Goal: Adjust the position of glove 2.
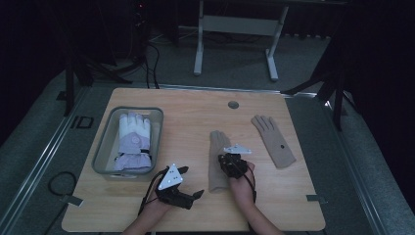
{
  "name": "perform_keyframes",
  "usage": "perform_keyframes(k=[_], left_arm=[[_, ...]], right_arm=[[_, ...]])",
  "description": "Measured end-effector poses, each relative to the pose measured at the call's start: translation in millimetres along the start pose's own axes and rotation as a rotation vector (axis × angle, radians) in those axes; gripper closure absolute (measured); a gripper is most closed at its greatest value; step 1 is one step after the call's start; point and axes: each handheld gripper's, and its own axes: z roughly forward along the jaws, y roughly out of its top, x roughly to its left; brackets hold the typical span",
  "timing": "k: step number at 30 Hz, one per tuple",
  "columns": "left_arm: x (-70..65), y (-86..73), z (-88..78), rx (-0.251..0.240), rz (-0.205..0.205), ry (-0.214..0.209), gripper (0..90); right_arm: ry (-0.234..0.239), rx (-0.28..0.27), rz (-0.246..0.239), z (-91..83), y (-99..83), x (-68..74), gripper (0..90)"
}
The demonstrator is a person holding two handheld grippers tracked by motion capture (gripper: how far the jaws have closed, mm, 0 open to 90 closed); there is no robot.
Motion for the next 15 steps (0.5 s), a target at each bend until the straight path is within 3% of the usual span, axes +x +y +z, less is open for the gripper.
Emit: perform_keyframes(k=[8,12,15], left_arm=[[0.3,-0.7,0.1,0.003,0.005,-0.003,3.1],[0.9,-1.2,-0.1,0.001,0.000,-0.001,3.1],[1.4,-1.8,0.0,-0.002,0.001,0.001,3.1]], right_arm=[[0.012,-0.005,0.004,3.6,5.2,-1.4,87.7],[0.015,-0.029,-0.025,-6.9,7.9,-2.4,84.7],[0.057,-0.093,-0.061,-26.4,14.7,-11.6,76.8]])
